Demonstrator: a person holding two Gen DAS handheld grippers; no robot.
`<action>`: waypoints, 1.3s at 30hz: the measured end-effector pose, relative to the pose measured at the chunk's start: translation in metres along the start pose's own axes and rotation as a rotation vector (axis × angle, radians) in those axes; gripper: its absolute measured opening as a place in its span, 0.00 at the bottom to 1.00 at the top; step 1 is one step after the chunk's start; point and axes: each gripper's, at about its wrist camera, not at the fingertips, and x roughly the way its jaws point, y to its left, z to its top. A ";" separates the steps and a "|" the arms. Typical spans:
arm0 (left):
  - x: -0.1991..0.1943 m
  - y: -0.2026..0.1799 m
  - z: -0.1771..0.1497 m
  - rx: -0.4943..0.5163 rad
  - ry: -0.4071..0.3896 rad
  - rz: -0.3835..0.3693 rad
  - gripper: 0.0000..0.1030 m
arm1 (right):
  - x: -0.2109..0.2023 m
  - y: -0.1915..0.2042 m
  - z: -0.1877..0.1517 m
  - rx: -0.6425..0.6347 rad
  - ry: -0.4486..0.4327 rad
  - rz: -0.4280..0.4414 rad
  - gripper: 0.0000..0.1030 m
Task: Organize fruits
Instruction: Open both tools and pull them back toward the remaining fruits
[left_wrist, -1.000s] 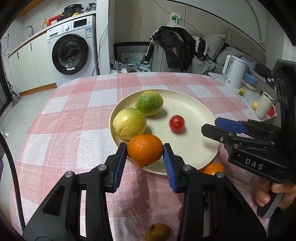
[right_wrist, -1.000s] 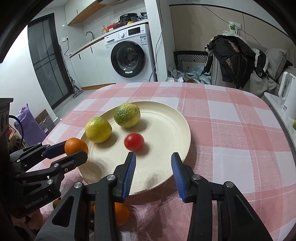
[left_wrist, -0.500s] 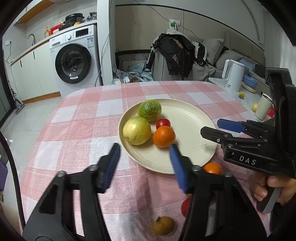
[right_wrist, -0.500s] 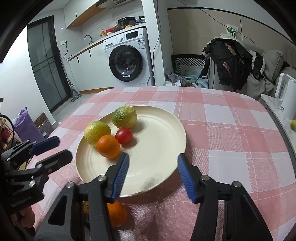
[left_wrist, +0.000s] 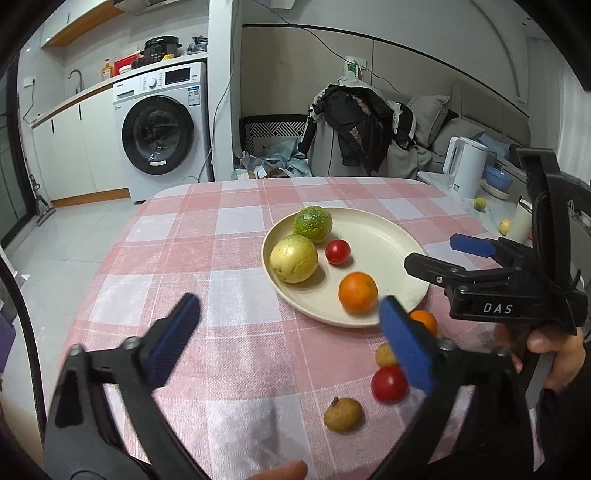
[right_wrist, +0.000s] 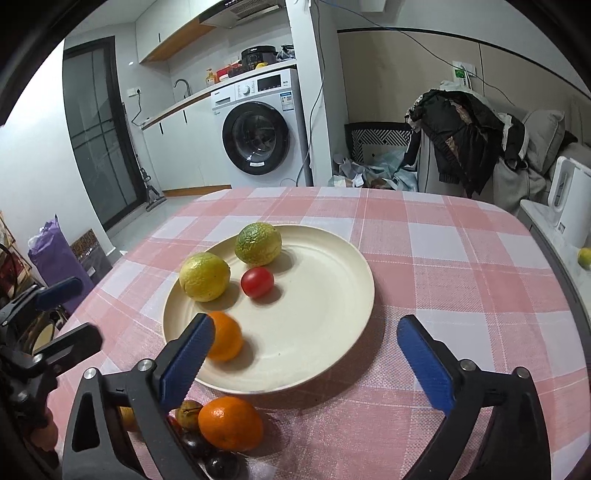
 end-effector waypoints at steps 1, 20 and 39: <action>-0.003 0.000 -0.002 -0.005 -0.005 0.000 0.99 | -0.001 0.000 0.000 -0.001 0.001 0.001 0.99; -0.057 -0.009 -0.031 0.018 -0.027 0.000 0.99 | -0.038 0.011 -0.018 -0.022 0.094 0.025 1.00; -0.044 -0.019 -0.043 0.049 0.009 0.018 0.99 | -0.048 0.039 -0.040 -0.200 0.170 0.024 1.00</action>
